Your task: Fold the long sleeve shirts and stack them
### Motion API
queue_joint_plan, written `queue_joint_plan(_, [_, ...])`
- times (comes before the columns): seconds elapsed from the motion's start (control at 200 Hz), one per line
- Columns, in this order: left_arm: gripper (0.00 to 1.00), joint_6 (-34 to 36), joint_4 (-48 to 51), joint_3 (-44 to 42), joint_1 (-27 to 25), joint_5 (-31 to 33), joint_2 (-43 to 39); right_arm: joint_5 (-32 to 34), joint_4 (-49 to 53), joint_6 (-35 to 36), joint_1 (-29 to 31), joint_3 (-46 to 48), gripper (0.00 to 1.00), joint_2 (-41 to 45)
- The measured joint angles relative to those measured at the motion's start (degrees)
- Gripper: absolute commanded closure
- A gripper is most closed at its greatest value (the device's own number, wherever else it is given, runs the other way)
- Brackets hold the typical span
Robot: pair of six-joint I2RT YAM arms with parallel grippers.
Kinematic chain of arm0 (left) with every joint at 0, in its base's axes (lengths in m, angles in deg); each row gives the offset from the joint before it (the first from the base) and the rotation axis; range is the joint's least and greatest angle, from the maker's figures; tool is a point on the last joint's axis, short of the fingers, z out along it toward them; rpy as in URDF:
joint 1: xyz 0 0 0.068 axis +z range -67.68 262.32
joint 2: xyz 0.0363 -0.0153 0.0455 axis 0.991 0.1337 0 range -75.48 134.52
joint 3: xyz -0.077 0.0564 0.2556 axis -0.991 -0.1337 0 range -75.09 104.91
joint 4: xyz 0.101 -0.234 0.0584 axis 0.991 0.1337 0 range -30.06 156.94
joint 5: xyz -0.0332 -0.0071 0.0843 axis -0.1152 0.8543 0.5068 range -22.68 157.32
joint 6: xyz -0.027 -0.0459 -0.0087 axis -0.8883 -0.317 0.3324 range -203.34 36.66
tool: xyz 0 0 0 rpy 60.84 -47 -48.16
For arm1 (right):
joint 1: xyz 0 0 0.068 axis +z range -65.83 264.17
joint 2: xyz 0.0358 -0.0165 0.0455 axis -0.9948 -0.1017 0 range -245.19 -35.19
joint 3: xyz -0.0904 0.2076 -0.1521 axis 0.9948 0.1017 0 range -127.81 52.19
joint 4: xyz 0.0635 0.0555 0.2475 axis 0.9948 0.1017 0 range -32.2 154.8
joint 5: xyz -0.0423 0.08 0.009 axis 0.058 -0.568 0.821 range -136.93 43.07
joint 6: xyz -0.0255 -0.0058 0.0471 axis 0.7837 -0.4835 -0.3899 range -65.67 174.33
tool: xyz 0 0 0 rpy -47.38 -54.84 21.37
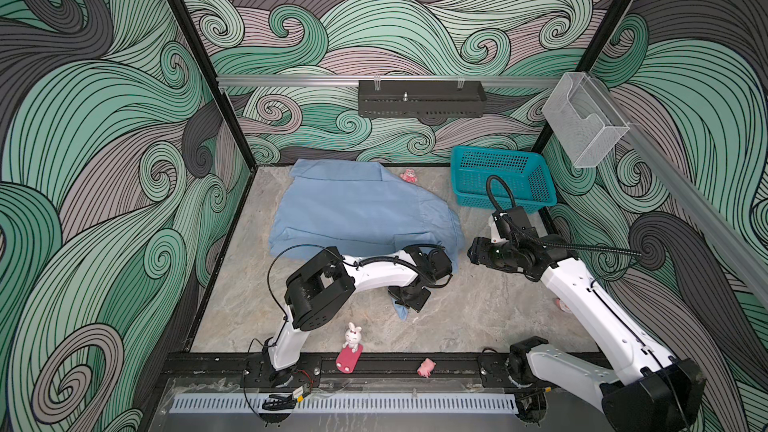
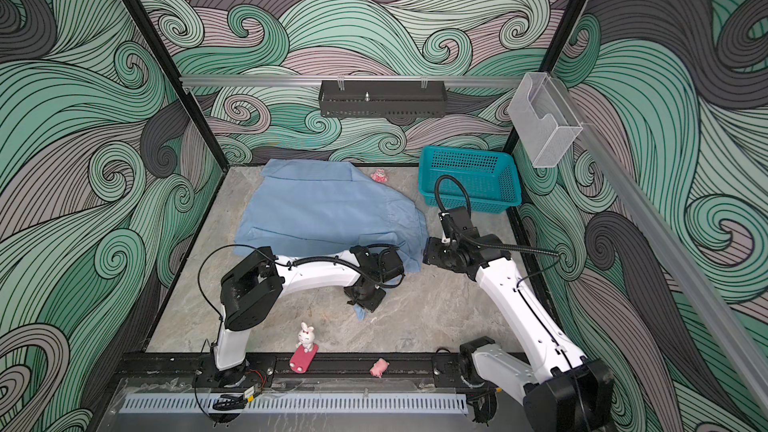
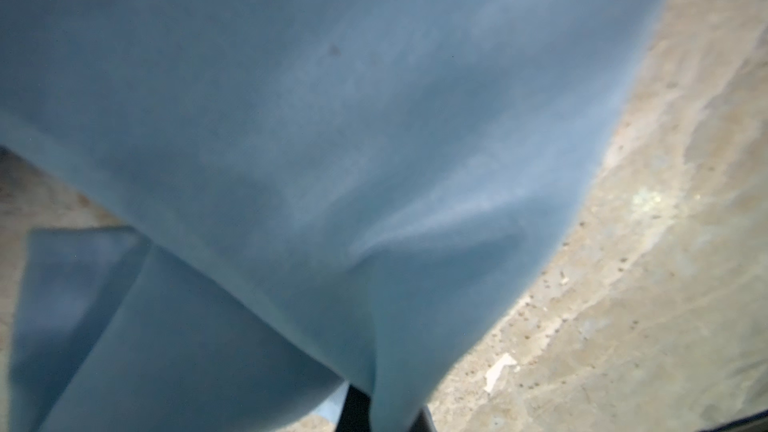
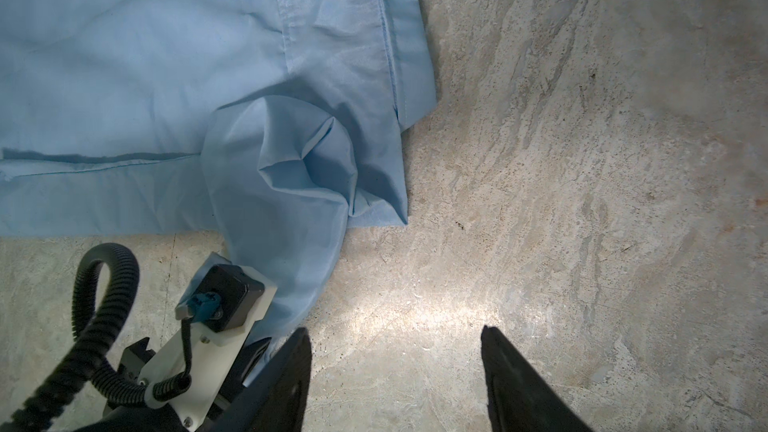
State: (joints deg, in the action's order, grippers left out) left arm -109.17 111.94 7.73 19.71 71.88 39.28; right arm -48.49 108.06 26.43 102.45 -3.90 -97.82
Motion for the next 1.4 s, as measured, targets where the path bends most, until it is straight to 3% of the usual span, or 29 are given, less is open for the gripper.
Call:
queue_joint_plan(0.195, [1.00,2.4,2.1,4.5,4.2,1.0,-8.7,-0.6,-1.9,0.0,0.0,1.8,0.36,-2.4])
queue_joint_plan(0.425, [1.00,4.7,1.8,11.4,19.2,-2.4,-15.4,-2.6,-5.9,-0.8,0.0,3.0,0.39,-8.9])
queue_joint_plan(0.57, [1.00,5.2,1.5,12.5,25.8,-5.7,-12.7,-4.6,-9.1,-1.3,0.0,3.0,0.42,-12.9])
queue_joint_plan(0.876, [1.00,5.7,7.1,25.2,30.8,-11.4,0.8,-8.3,-14.2,-1.3,0.0,1.3,0.38,-24.2])
queue_joint_plan(1.031, [1.00,5.7,9.9,30.5,33.7,-13.2,3.1,-9.0,-16.1,-1.3,0.0,-1.5,0.45,-30.8])
queue_joint_plan(1.211, [0.68,5.9,11.8,36.6,37.9,-16.6,5.7,-9.0,-17.8,-1.3,0.0,-4.8,0.66,-36.8])
queue_joint_plan(1.401, [0.55,5.2,17.4,43.5,40.9,-14.1,13.8,-9.1,-18.2,-1.7,0.0,-5.0,0.83,-37.9])
